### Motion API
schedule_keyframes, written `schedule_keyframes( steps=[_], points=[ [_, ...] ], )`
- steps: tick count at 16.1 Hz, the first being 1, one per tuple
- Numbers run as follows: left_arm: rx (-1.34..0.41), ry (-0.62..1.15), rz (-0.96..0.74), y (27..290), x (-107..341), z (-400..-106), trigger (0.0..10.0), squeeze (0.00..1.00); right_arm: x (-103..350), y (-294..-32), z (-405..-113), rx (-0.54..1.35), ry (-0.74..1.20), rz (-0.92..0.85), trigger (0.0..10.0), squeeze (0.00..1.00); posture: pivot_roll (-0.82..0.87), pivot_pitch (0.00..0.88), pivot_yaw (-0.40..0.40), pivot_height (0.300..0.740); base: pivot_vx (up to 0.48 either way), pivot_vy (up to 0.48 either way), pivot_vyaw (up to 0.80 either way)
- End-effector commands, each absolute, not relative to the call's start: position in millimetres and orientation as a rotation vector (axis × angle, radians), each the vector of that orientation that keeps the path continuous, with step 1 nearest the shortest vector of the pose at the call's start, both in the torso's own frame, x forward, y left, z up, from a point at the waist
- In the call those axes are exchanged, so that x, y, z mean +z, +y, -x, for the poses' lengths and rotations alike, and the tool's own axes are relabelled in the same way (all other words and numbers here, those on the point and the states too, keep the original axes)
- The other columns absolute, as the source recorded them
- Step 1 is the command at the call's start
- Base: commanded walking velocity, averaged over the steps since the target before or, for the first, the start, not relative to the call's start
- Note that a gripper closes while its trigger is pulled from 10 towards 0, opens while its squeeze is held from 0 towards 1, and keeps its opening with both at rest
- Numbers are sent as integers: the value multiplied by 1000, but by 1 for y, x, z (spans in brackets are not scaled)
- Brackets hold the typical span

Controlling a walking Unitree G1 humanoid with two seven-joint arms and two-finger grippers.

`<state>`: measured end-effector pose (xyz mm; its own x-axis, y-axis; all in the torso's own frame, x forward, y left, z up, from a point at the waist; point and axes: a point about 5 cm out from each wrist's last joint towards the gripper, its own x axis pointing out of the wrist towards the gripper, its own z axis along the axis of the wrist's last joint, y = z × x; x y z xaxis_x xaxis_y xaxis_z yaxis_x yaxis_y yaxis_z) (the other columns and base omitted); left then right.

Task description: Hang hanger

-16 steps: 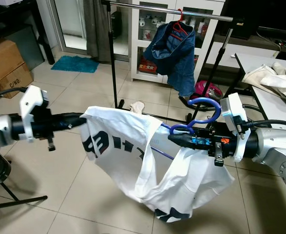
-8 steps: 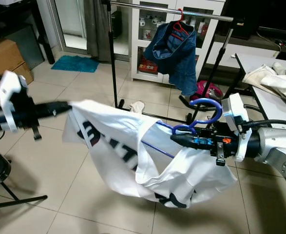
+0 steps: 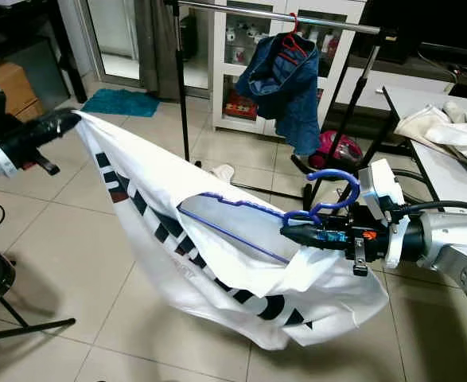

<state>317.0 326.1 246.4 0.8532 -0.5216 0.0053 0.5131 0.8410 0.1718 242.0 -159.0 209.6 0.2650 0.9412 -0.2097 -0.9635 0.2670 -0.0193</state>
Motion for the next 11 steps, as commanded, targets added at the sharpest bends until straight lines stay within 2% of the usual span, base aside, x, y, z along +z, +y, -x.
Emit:
schedule_keyframes(
  steps=[1,11],
  points=[
    [-470,-71,-183,336,254,-316,0,0,211,-163,-242,1283,172,169,10000,0,63,0,-35,740,0,0,0],
    [-470,-71,-183,336,254,-316,0,0,211,-163,-242,1283,172,169,10000,0,63,0,-35,740,0,0,0]
  ],
)
